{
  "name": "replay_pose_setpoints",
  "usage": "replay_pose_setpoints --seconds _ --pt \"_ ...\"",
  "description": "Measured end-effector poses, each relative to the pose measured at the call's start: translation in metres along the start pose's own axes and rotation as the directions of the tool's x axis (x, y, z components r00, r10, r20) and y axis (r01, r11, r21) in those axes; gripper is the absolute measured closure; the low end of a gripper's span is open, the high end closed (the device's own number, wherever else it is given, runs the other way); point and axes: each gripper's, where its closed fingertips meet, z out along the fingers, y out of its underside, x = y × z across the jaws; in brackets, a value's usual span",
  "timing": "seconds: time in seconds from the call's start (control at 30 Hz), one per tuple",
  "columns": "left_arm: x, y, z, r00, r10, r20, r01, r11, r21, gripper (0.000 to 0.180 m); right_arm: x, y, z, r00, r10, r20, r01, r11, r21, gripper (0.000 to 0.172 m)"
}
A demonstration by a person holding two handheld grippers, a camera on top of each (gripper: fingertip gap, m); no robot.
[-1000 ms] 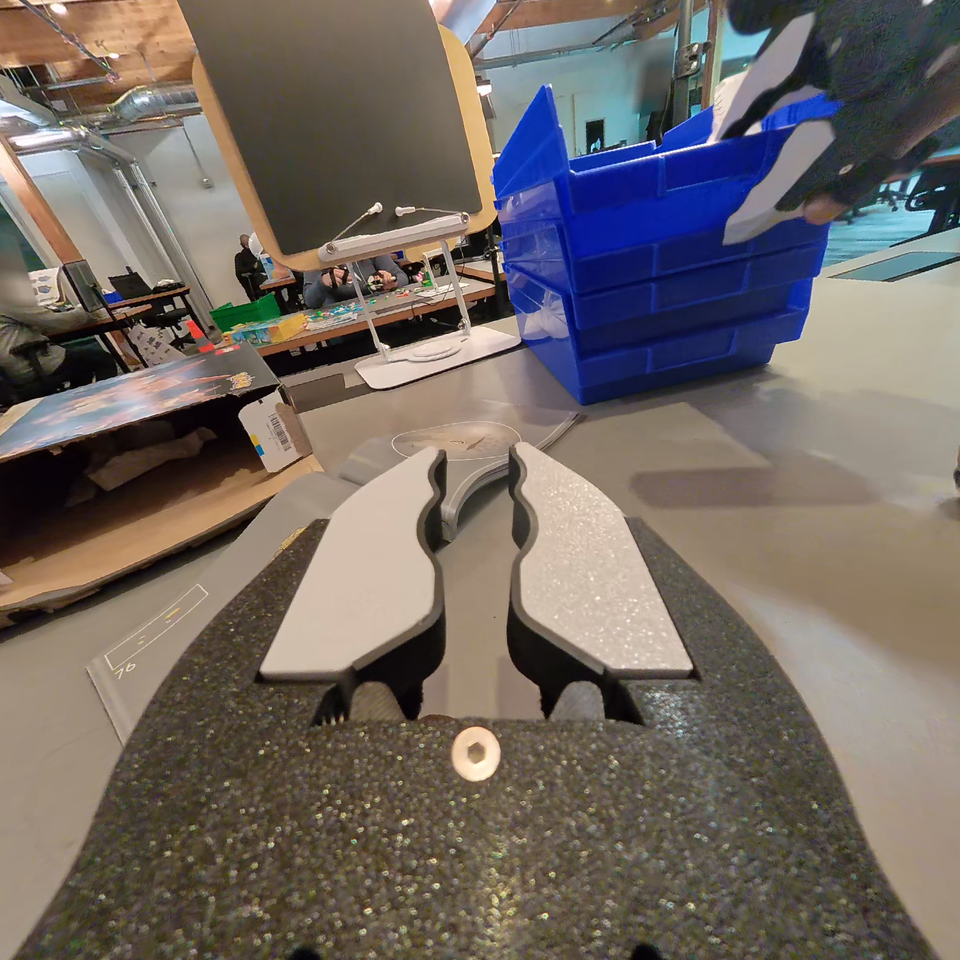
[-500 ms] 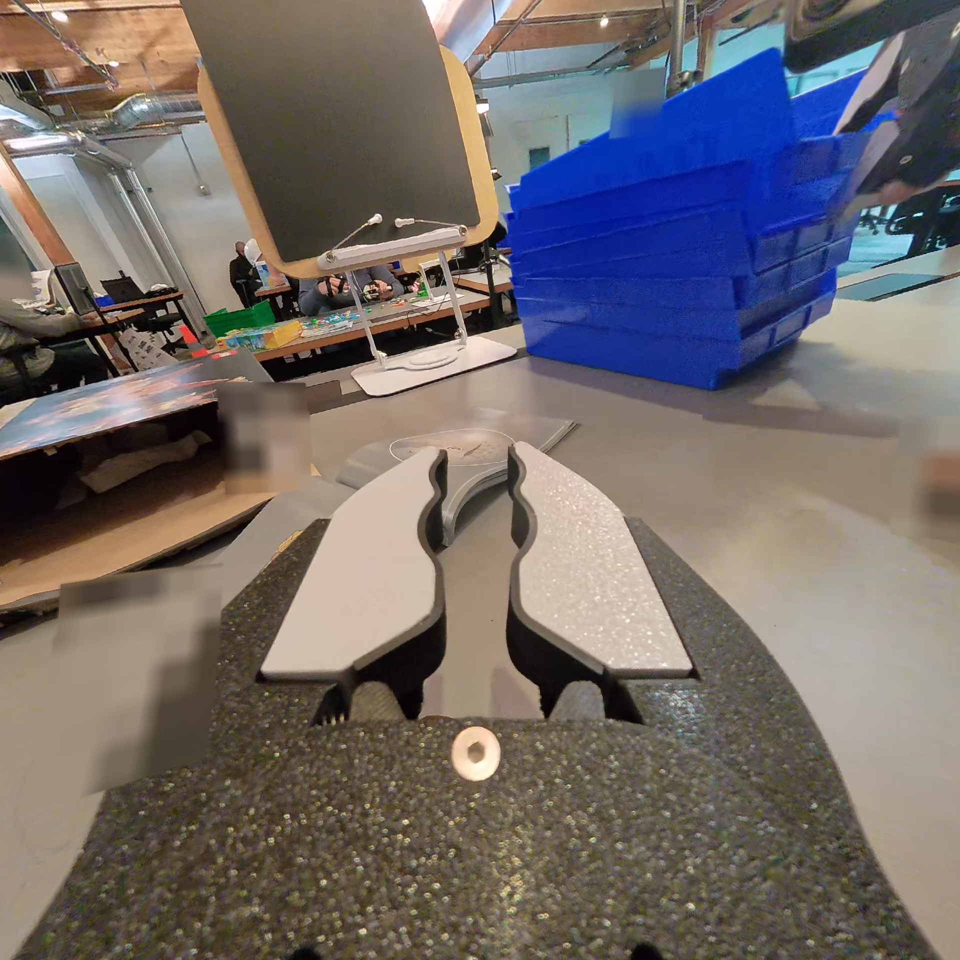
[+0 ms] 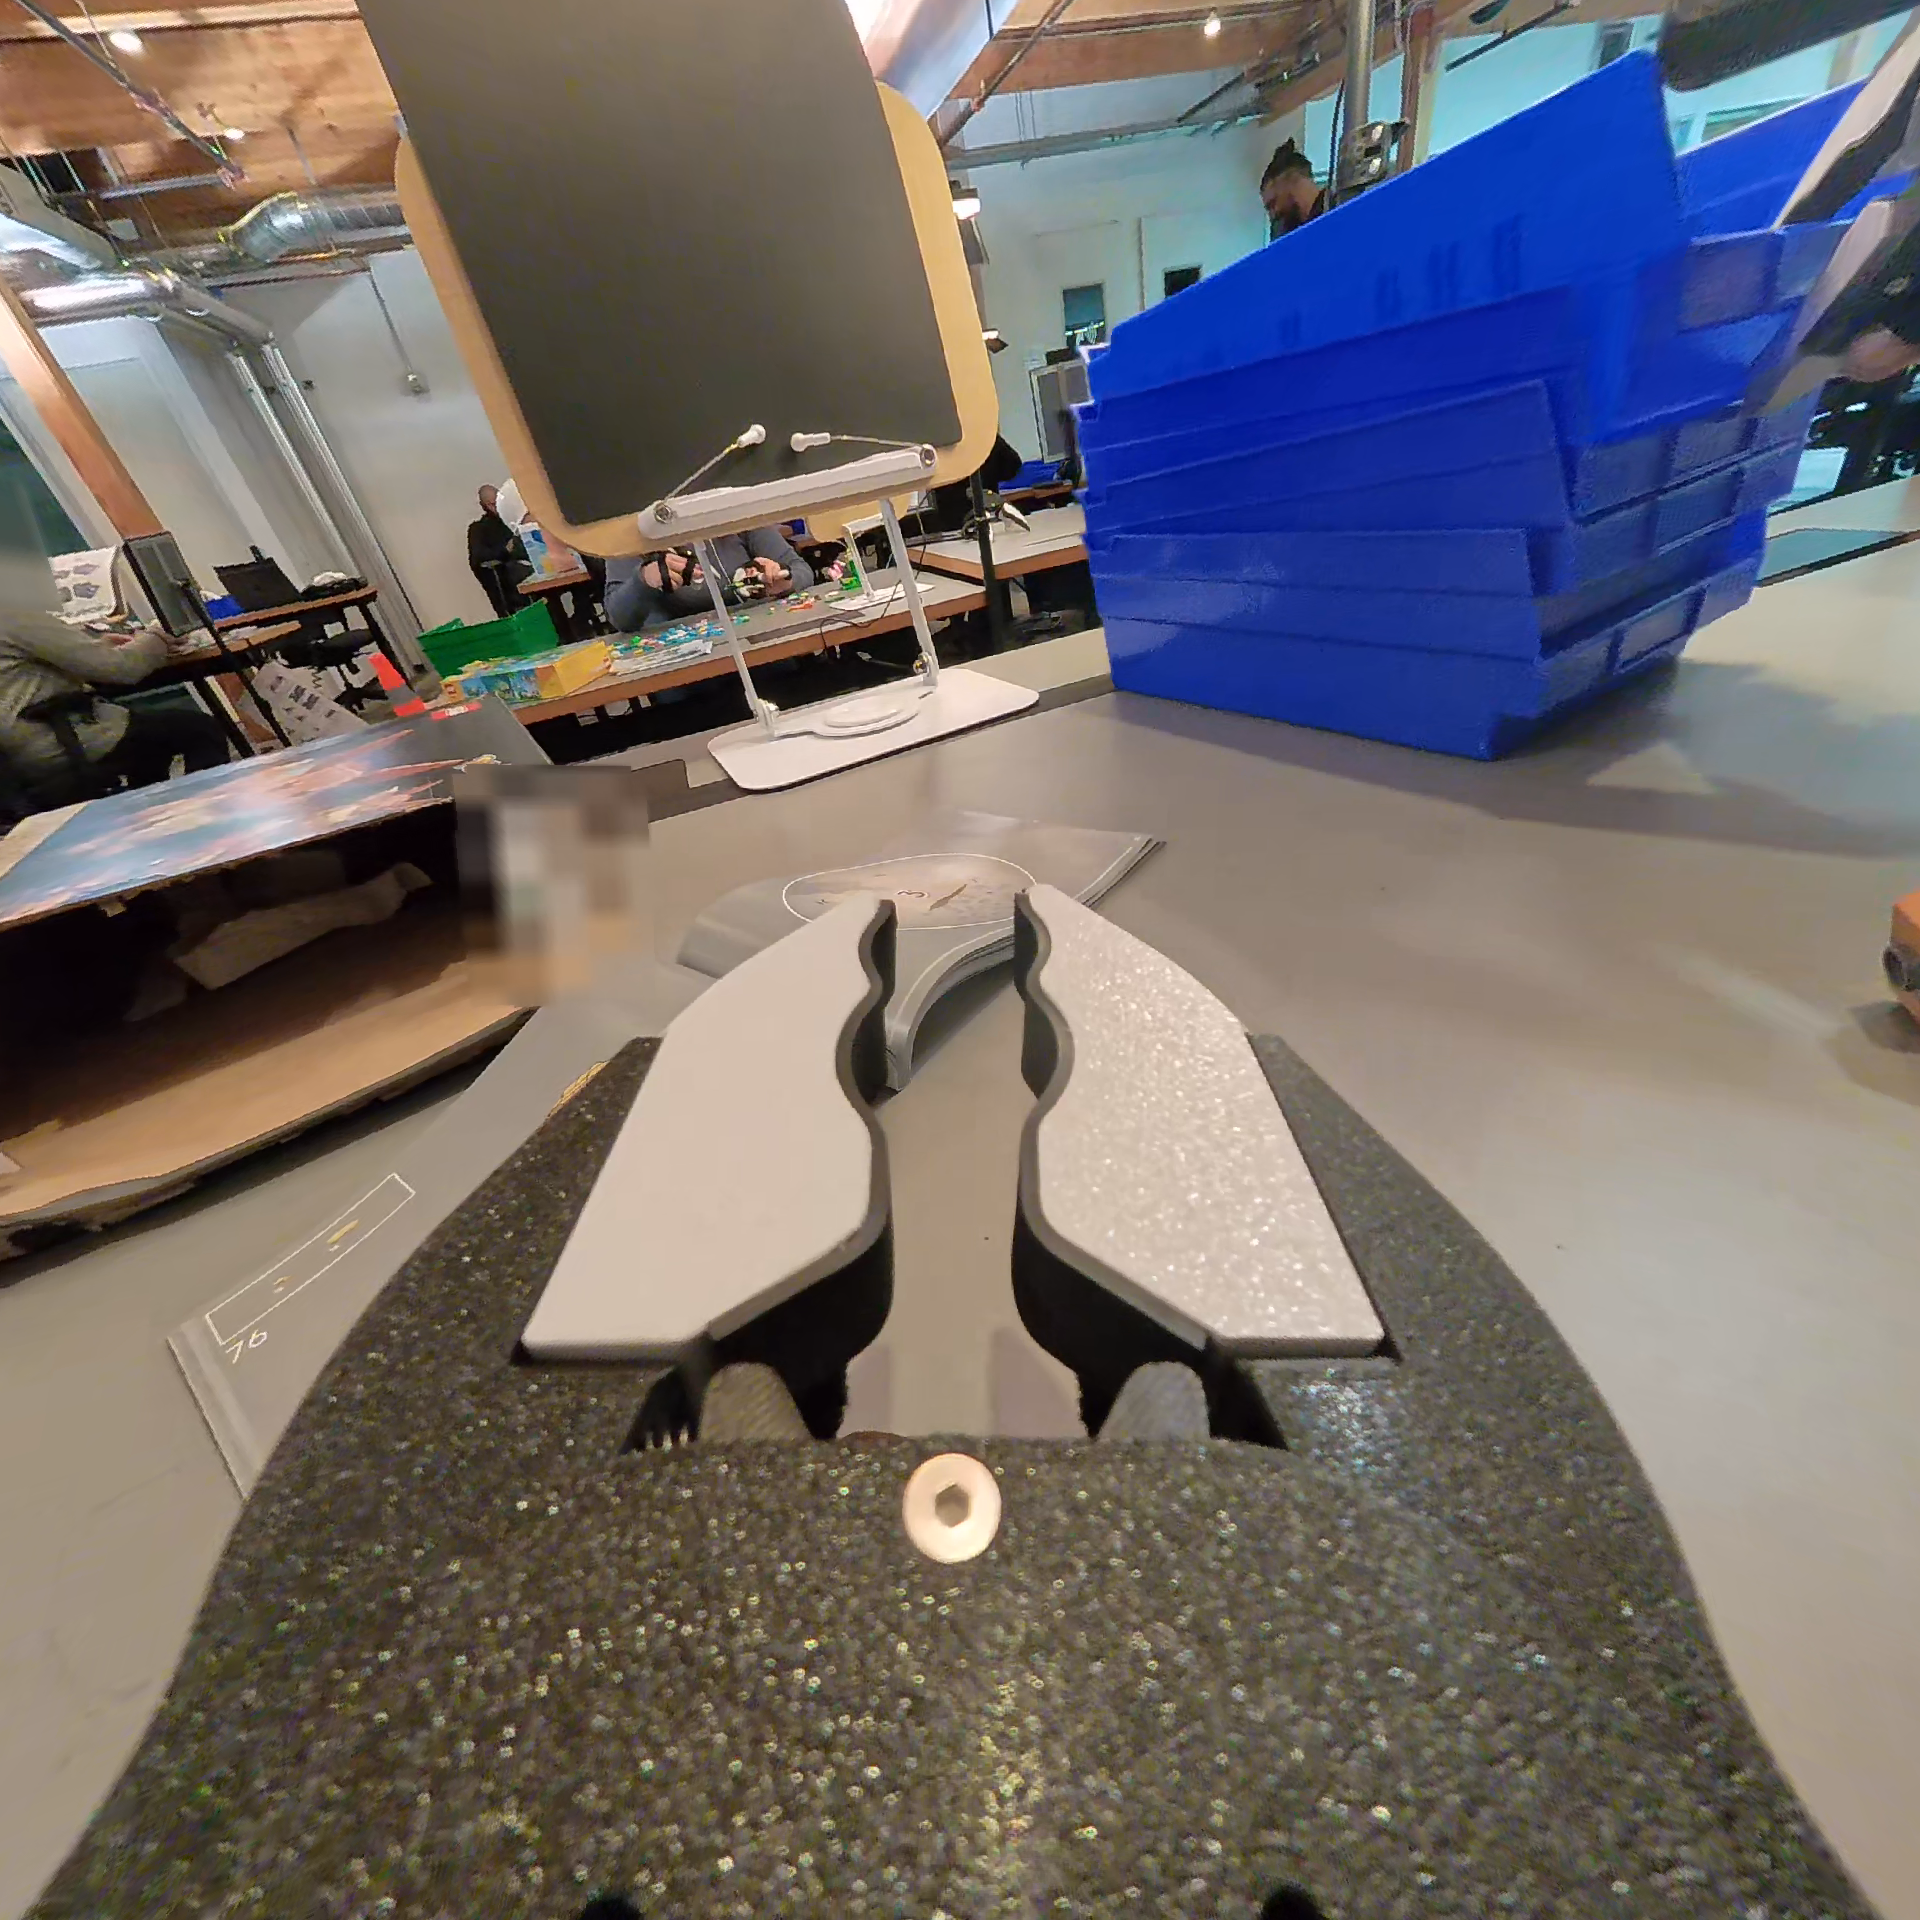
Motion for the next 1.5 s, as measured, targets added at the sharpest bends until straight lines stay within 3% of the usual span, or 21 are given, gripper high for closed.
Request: replay_pose_setpoints --seconds 0.3,0.53,0.6,0.8,1.5 --pt "0.001 0.000 0.000 1.000 -0.002 -0.006 0.002 1.000 0.003 0.159 -0.002 -0.001 -0.003 0.998 0.044 -0.047 -0.050 0.991 -0.120 0.112" --pt "0.003 0.001 0.002 1.000 0.003 -0.008 -0.003 1.000 -0.008 0.159 -0.015 -0.031 -0.030 0.998 0.000 -0.061 0.008 0.990 0.139 0.125" --pt "0.003 0.002 0.002 1.000 0.008 -0.009 -0.008 1.000 -0.013 0.159 -0.015 -0.033 -0.029 0.997 -0.026 -0.073 0.035 0.990 0.134 0.126" --pt "0.004 0.002 0.003 1.000 0.011 -0.007 -0.011 1.000 -0.017 0.160 -0.010 -0.038 -0.015 0.999 0.050 0.010 -0.051 0.990 0.131 0.121" --pt "0.004 -0.001 0.002 1.000 -0.013 -0.020 0.014 1.000 0.008 0.160 0.035 -0.050 0.047 0.985 0.130 -0.116 -0.138 0.988 -0.064 0.119"
